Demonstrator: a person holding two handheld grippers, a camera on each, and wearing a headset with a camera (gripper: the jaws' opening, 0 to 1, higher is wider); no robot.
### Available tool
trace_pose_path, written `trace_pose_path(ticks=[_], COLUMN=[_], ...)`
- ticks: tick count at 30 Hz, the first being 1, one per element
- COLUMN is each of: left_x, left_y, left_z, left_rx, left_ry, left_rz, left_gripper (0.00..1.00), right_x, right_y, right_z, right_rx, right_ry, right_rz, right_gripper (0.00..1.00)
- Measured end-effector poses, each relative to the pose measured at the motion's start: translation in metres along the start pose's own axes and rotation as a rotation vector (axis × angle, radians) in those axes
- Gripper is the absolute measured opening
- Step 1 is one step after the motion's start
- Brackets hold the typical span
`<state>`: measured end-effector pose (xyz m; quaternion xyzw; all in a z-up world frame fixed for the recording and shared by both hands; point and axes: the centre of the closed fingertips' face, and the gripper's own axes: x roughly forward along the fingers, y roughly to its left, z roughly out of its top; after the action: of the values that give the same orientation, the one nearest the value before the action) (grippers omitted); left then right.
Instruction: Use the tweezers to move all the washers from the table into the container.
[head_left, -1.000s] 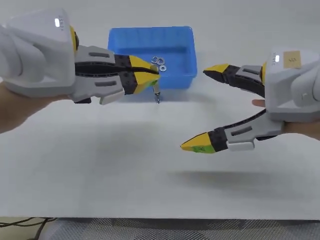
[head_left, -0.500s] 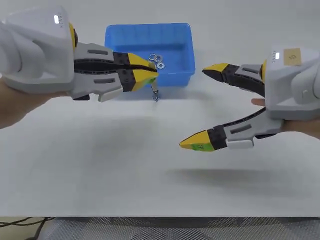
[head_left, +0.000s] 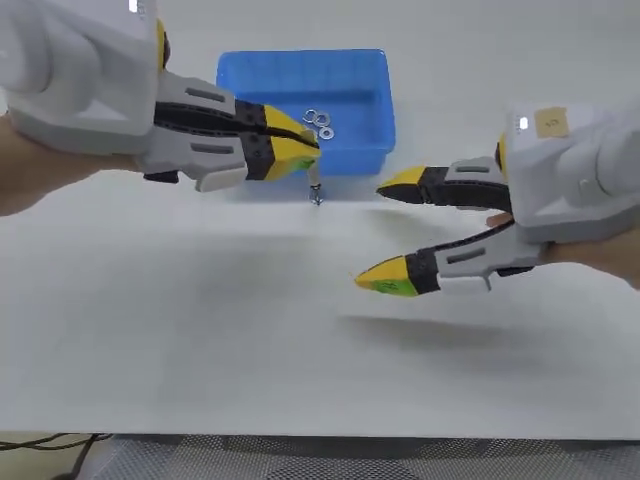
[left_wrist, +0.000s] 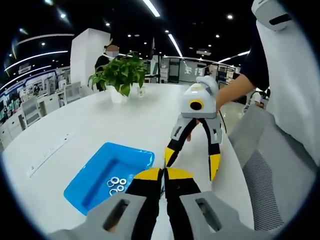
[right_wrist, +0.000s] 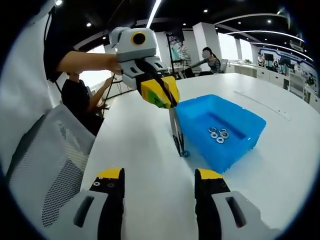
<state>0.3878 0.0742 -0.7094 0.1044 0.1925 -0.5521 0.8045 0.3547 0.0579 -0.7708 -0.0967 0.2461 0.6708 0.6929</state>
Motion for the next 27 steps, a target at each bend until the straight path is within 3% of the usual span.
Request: trace_pose_path(ticks=[3,7,19,24,27], left_x=[-0.001,-0.002,-0.002,-0.002,-0.001], left_y=[0.001,0.001,0.003,0.002,0.002], left_z=[-0.001,-0.001,-0.005,-0.006,-0.006], left_rx=[-0.007,-0.008,0.005,0.012,0.014], left_ry=[0.005,0.013,0.029,0.034,0.034], left_rz=[-0.007,-0.019,-0.041,-0.046,-0.047], left_gripper=[0.05,0.05,0.05,0.05,0.05], right_x=[0.010,0.022,0.044,0.043,0.042], right_y=[-0.009,-0.008,-0.008,-0.014,-0.021], right_z=[0.015,0.023,0.026,0.026,0.025], right_rx=[0.011,0.026,-0.069,-0.103,-0.161], right_ry=[-0.048,-0.071,-0.022,-0.003,0.016], right_rz=[-0.017,0.015,0.045,0.036,0.019], right_gripper=[0.48,0.42,0.33,0.22,0.15])
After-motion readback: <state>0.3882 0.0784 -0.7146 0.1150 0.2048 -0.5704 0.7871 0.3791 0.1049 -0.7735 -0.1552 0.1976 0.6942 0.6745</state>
